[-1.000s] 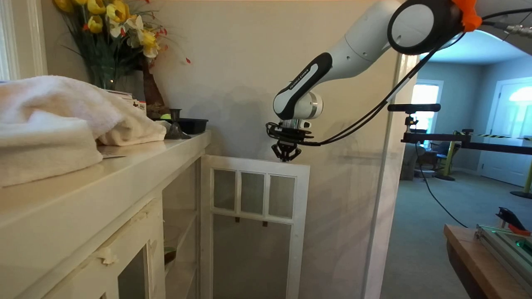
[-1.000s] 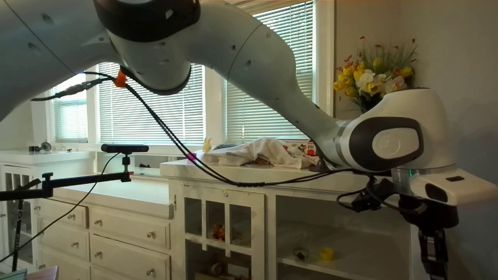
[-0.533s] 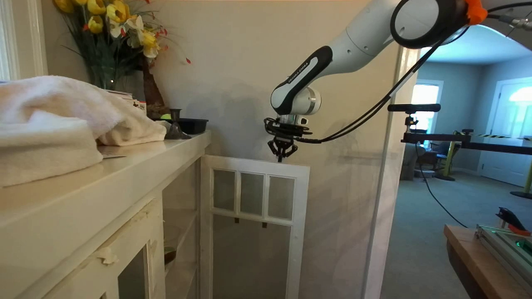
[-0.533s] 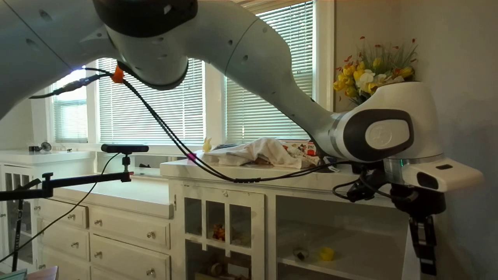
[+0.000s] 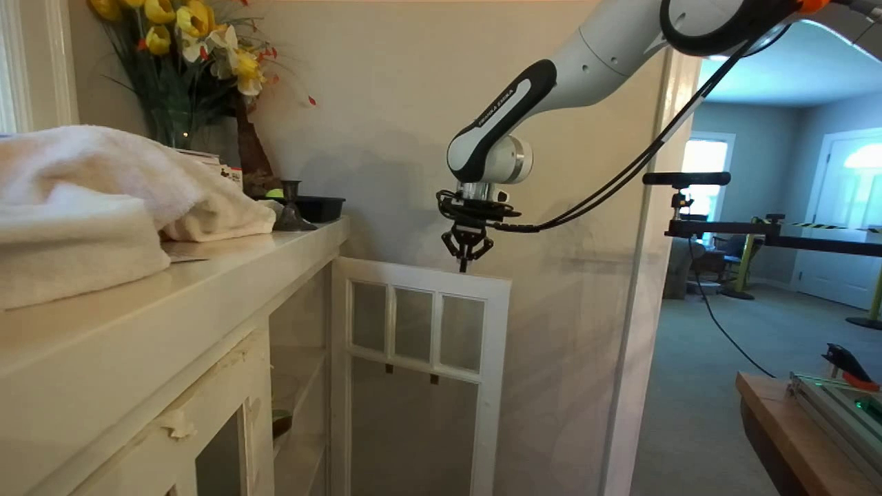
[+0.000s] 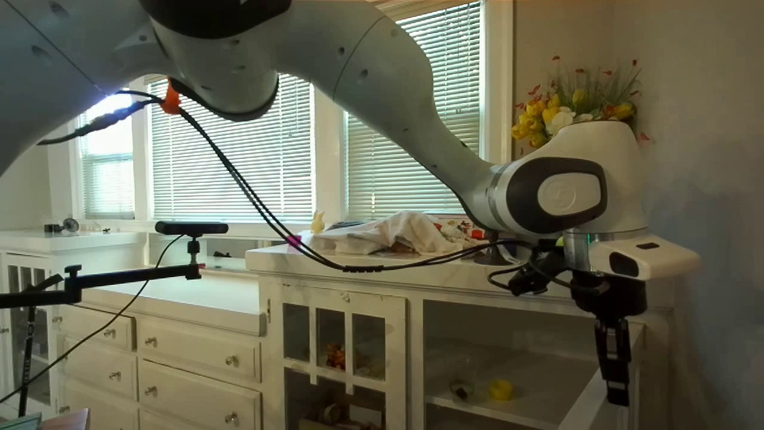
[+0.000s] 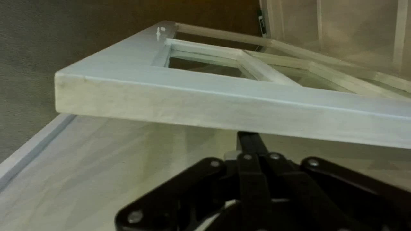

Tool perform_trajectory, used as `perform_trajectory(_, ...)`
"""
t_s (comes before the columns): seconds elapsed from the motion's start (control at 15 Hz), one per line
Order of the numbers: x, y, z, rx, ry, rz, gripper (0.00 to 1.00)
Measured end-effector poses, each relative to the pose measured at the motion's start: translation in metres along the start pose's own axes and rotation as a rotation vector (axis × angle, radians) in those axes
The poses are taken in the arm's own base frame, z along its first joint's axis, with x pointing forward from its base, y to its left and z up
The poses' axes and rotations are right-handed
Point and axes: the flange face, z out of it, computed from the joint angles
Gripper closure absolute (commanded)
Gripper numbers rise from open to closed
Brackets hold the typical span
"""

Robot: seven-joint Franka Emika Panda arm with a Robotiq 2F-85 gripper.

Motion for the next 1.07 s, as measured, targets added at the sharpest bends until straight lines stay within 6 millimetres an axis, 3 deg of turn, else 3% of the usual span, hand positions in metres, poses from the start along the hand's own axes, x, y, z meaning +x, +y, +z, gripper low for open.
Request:
perform_trajectory(0.47, -0.021, 0.012, 0.016, -0.083, -0.101, -0.004, 1.0)
perform_trajectory(1.07, -0.058, 0.005, 0.014, -0.101, -0.14, -0.099, 1.0)
